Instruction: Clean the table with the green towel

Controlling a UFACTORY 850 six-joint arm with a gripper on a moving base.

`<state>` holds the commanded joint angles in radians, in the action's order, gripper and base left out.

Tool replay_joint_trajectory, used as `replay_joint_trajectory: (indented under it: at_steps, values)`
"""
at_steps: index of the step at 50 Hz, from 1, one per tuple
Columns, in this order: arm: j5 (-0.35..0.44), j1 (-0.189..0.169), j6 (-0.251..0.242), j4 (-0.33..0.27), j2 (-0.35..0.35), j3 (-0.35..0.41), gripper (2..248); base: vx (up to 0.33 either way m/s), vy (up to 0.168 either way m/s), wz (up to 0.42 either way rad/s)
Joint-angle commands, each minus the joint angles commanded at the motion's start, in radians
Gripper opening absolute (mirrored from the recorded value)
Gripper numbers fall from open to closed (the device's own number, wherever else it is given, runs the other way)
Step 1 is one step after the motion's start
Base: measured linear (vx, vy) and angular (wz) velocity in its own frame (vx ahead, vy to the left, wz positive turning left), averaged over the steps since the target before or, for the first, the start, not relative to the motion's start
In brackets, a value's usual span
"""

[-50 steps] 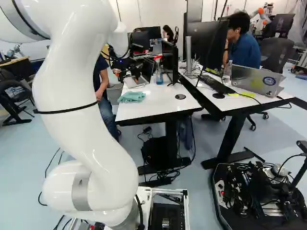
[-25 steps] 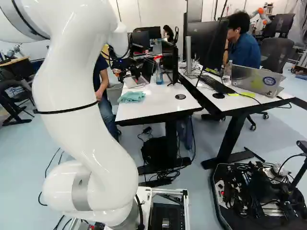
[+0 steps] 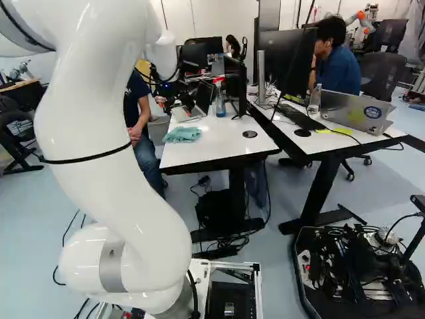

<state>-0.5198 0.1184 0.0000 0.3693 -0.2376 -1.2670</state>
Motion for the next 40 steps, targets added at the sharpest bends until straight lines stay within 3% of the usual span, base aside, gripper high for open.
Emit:
replay_joint_trajectory:
  at_steps: [40]
  values:
    - [0.0, -0.068, 0.0, 0.0, 0.147, 0.164, 247, 0.004, 0.0, 0.0]
